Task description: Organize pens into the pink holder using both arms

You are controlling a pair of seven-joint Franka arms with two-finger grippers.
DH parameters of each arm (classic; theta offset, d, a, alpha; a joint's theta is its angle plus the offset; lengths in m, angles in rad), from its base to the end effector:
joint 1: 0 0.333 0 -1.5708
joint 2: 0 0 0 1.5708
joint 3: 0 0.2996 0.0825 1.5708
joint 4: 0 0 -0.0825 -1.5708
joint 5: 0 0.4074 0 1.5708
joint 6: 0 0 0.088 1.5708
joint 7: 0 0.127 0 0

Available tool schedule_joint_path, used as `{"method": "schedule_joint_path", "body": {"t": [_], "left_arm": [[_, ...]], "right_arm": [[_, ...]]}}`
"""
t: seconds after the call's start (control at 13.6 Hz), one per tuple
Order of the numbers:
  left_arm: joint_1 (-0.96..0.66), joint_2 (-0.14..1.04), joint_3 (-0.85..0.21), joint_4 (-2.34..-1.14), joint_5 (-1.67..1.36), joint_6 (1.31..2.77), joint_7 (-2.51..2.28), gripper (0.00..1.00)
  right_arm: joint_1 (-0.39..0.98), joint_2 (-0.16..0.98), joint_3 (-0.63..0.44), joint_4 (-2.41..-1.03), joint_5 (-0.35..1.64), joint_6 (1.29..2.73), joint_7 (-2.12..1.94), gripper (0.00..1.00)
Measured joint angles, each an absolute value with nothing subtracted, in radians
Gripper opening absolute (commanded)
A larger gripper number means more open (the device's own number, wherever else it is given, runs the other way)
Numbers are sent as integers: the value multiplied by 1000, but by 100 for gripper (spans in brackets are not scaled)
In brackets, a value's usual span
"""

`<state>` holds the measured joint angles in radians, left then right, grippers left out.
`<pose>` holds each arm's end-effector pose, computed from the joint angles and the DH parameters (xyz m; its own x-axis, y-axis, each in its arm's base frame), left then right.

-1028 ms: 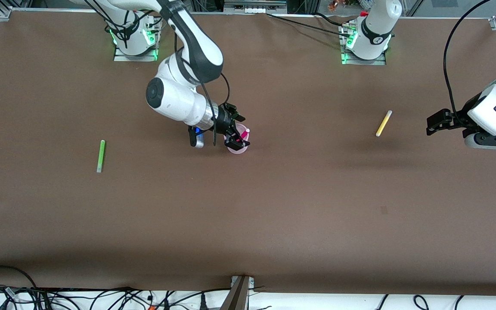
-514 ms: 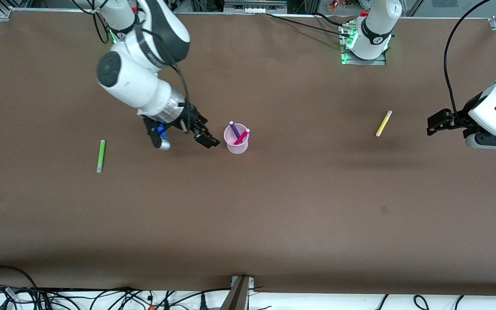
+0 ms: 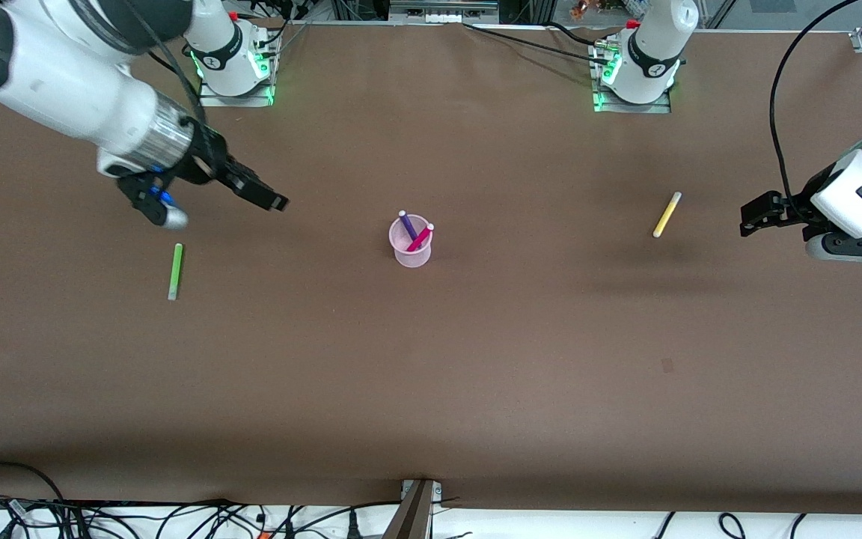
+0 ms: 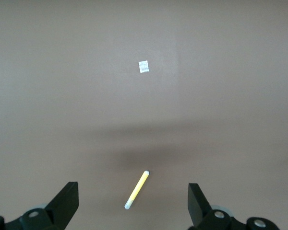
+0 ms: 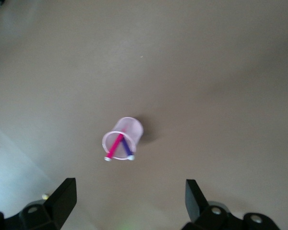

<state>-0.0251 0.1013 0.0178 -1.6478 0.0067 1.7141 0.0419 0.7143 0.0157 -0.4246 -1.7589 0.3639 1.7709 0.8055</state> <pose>0.6114 -0.0041 0.5017 0.9981 -0.0502 -0.0353 -0.0504 -0.9987 -0.0069 0.5557 0.2066 0.5097 0.8197 -0.5118 -0.2572 -0.5660 -0.7926 -0.2268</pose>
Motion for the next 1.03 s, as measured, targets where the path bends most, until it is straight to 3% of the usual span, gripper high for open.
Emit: {"method": "schedule_joint_path", "body": {"t": [0.44,1.03], "left_arm": [[-30,102,17,-1648,7,1716,42,100],[-31,102,16,-1648,7,1721,42,100]], "right_arm": [[666,-111,-494,-1768,169,1603,454,100],[120,-90,-54,-1772,46,1611,78,100]]}}
